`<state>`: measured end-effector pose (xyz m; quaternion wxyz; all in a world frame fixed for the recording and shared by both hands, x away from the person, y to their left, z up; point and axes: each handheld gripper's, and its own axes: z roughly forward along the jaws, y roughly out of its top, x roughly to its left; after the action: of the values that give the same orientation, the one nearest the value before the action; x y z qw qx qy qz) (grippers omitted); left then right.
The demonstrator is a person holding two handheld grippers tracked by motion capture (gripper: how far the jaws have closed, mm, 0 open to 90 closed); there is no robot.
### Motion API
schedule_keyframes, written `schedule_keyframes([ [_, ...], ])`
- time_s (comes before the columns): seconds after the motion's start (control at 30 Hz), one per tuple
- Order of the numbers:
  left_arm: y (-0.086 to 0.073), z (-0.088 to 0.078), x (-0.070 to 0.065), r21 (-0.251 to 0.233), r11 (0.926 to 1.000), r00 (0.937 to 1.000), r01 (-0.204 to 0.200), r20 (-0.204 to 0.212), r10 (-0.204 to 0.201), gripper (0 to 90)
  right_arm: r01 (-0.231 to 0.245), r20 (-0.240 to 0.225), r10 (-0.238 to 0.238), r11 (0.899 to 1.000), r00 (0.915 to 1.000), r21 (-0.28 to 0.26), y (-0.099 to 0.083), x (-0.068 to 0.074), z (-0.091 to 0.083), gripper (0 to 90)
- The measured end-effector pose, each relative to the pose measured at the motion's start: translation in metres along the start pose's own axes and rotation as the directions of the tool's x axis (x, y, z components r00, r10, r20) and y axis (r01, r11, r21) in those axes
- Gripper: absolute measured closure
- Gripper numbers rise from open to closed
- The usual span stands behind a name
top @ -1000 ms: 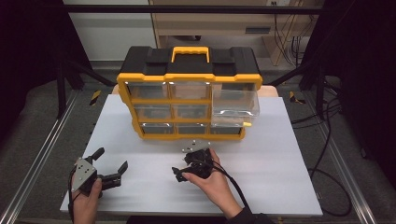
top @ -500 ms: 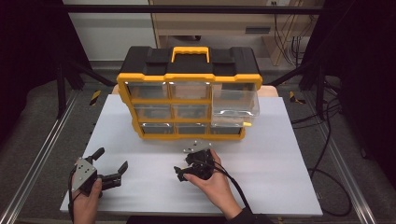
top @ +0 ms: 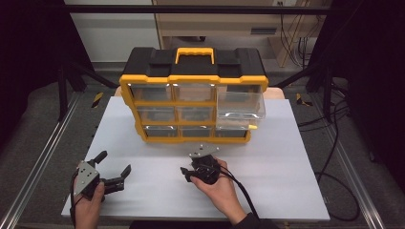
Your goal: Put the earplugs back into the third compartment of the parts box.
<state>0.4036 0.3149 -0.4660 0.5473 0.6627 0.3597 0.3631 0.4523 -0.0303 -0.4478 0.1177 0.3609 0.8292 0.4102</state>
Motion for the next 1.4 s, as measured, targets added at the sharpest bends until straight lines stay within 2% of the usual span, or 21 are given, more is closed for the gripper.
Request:
schedule_keyframes([
  [0.27,0.0,0.0,0.0,0.001,1.0,1.0,-0.001,0.001,0.001,0.5,0.021,-0.009,-0.021,0.998,0.9997,0.061,-0.008,0.003,0.007,56.3],
  [0.43,0.0,0.0,0.0,0.001,1.0,1.0,0.0,0.001,0.0,0.5,0.039,-0.004,-0.039,0.996,0.9992,0.083,-0.013,0.005,0.012,61.0],
  [0.6,0.0,0.0,0.0,0.0,1.0,1.0,0.0,0.002,0.0,0.5,0.033,0.009,-0.034,0.995,0.9994,0.098,-0.016,0.006,0.016,65.3],
  [0.9,0.0,0.0,0.0,0.0,1.0,1.0,0.0,0.003,0.0,0.5,0.049,0.026,-0.053,0.991,0.9983,0.126,-0.02,0.006,0.02,71.9],
  [1.03,0.0,0.0,0.0,0.001,1.0,1.0,-0.001,0.005,0.001,0.5,0.043,0.027,-0.046,0.993,0.9986,0.109,-0.022,0.004,0.019,80.1],
  [1.4,0.001,-0.001,0.001,-0.005,1.0,1.0,0.005,0.005,-0.005,0.6,0.018,0.018,-0.02,0.998,0.9997,0.056,-0.025,-0.005,0.004,81.5],
])
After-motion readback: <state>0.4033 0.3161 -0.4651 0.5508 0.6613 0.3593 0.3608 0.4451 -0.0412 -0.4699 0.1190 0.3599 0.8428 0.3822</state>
